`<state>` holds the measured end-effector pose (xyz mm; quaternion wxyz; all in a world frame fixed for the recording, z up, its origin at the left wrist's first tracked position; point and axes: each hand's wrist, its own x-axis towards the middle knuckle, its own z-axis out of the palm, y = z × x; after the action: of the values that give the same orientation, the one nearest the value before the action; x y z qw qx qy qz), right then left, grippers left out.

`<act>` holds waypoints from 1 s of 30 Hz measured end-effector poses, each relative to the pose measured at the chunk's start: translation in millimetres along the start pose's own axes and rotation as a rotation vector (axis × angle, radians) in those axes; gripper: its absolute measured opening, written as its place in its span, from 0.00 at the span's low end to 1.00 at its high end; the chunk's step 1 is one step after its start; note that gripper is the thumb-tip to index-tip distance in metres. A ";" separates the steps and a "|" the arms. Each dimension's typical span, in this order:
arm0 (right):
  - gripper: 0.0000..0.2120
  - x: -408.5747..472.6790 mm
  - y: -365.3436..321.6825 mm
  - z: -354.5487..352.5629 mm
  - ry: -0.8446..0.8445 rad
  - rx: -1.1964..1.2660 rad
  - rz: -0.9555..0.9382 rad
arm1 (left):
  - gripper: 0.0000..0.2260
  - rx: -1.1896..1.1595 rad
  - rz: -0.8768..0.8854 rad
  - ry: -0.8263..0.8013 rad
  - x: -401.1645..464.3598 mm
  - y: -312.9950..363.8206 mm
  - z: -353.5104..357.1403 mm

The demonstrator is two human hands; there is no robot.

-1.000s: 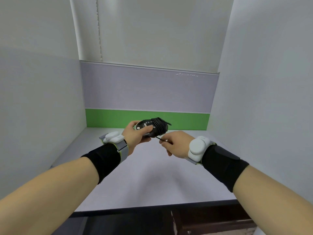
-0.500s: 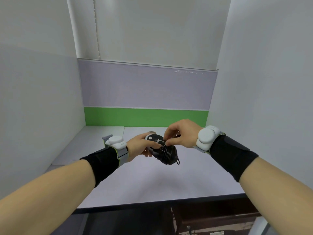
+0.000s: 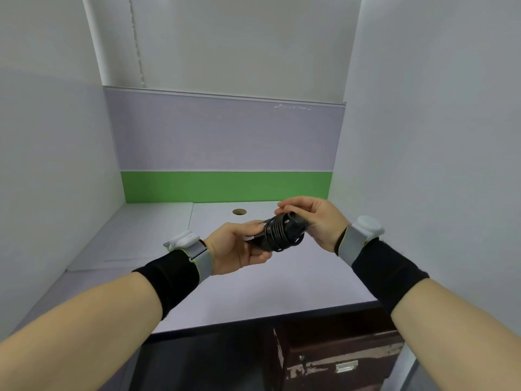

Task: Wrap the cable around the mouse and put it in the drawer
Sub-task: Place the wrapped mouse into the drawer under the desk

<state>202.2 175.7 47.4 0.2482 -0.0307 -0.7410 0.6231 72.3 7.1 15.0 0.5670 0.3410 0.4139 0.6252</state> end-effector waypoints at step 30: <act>0.19 -248.2 226.1 -89.6 0.767 0.345 0.490 | 0.14 -0.289 -0.285 0.253 77.0 -295.9 92.1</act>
<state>396.0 219.1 -237.7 0.3510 -0.3900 -0.4530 0.7207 271.5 99.8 -216.8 0.6361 0.1131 0.4319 0.6293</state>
